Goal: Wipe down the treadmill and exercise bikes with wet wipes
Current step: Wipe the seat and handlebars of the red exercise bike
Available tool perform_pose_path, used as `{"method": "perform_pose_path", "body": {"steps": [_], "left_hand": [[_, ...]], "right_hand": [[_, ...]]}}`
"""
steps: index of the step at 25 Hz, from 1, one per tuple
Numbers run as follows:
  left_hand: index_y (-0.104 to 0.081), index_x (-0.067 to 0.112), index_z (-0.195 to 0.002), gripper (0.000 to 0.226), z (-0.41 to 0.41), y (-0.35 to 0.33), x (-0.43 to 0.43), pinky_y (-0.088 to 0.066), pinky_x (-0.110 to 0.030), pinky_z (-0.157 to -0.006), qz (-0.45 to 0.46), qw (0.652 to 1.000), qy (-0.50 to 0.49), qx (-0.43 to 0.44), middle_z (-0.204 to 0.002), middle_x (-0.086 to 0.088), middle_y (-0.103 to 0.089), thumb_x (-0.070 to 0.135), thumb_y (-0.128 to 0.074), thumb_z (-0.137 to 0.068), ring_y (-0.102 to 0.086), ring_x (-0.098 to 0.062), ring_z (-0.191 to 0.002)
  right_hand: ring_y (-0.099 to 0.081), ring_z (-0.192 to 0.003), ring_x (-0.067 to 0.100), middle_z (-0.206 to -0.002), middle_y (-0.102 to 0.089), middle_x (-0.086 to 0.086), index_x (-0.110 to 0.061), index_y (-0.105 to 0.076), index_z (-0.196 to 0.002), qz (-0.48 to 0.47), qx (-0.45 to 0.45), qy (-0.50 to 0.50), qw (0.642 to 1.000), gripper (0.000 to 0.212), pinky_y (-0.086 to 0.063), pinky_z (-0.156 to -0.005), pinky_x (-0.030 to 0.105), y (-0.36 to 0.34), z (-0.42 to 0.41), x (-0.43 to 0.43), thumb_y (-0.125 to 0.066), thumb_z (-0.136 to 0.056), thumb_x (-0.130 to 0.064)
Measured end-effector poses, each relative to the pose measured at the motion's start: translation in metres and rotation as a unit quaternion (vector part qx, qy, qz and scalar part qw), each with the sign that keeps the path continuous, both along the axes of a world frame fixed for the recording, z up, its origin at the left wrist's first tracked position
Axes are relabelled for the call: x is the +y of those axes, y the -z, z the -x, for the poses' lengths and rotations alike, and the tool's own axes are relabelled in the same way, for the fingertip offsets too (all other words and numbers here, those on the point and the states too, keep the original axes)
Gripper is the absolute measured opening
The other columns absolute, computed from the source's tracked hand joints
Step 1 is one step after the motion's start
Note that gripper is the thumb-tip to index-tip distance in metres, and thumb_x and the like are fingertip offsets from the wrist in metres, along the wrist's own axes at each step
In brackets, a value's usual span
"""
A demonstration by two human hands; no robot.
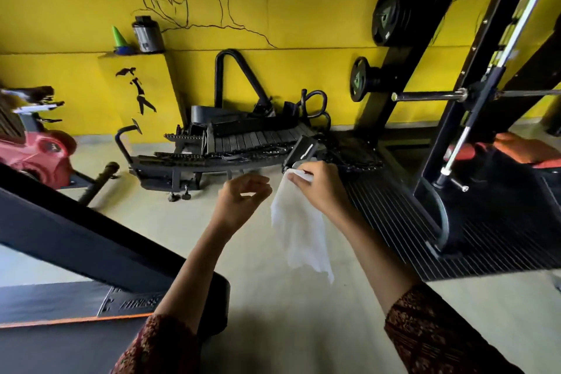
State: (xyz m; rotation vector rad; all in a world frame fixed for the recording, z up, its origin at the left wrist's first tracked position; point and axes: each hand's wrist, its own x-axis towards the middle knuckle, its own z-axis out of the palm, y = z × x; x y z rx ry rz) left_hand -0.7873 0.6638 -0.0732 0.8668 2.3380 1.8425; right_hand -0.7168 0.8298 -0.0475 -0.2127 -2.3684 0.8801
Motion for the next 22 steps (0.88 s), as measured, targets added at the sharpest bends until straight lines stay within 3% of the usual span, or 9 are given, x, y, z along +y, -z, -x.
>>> {"method": "perform_pose_path", "body": {"steps": [3, 7, 11, 15, 19, 22], "left_hand": [[-0.068, 0.022, -0.086, 0.018, 0.057, -0.01, 0.051, -0.051, -0.018, -0.075, -0.019, 0.999, -0.048, -0.006, -0.081, 0.01, -0.073, 0.005, -0.073, -0.081, -0.066, 0.0, -0.076], [-0.068, 0.03, -0.08, 0.022, 0.128, -0.019, 0.084, -0.051, -0.018, -0.075, -0.039, 0.992, -0.116, -0.015, -0.073, 0.02, -0.071, 0.01, -0.076, -0.078, -0.065, 0.002, -0.074], [-0.068, 0.026, -0.082, 0.013, 0.206, -0.005, 0.096, -0.053, -0.02, -0.074, -0.064, 0.985, -0.161, -0.026, -0.073, 0.015, -0.072, 0.019, -0.07, -0.071, -0.066, -0.002, -0.074], [-0.072, 0.016, -0.091, 0.016, 0.3, 0.003, 0.101, -0.052, -0.021, -0.071, -0.051, 0.975, -0.214, -0.016, -0.084, 0.007, -0.072, 0.014, -0.075, -0.075, -0.066, -0.005, -0.078], [-0.072, 0.008, -0.095, 0.019, 0.412, -0.006, 0.09, -0.051, -0.012, -0.072, -0.059, 0.961, -0.269, -0.013, -0.084, 0.011, -0.071, 0.006, -0.076, -0.076, -0.066, 0.004, -0.076], [-0.072, 0.014, -0.091, 0.019, 0.482, -0.016, 0.071, -0.053, -0.018, -0.075, -0.045, 0.953, -0.3, 0.004, -0.086, 0.009, -0.072, 0.0, -0.073, -0.08, -0.067, 0.002, -0.078]], "right_hand": [[-0.045, -0.053, 0.008, -0.051, -0.044, -0.012, -0.025, -0.045, -0.053, 0.001, -0.019, -0.049, 0.999, 0.041, -0.032, -0.054, 0.029, -0.012, 0.068, 0.058, -0.071, -0.085, -0.021], [-0.046, -0.054, 0.013, -0.053, -0.046, -0.01, -0.009, -0.063, -0.067, -0.007, -0.018, -0.093, 0.995, 0.023, -0.03, -0.053, 0.027, -0.026, 0.161, 0.104, -0.07, -0.086, -0.021], [-0.058, -0.064, 0.023, -0.066, -0.065, 0.007, -0.002, -0.069, -0.074, -0.004, -0.021, -0.141, 0.99, 0.024, -0.037, -0.057, 0.032, -0.008, 0.265, 0.119, -0.072, -0.084, -0.024], [-0.054, -0.066, 0.016, -0.067, -0.063, 0.003, -0.004, -0.07, -0.078, -0.004, -0.014, -0.19, 0.982, 0.022, -0.032, -0.055, 0.025, 0.003, 0.37, 0.12, -0.071, -0.085, -0.025], [-0.056, -0.069, 0.015, -0.071, -0.063, 0.006, 0.001, -0.071, -0.085, -0.008, -0.039, -0.25, 0.968, 0.027, -0.03, -0.05, 0.008, -0.003, 0.5, 0.107, -0.07, -0.086, -0.026], [-0.058, -0.064, 0.011, -0.07, -0.064, 0.006, 0.003, -0.069, -0.081, -0.003, -0.018, -0.286, 0.958, 0.027, -0.035, -0.054, 0.015, -0.014, 0.578, 0.09, -0.07, -0.086, -0.023]]}}
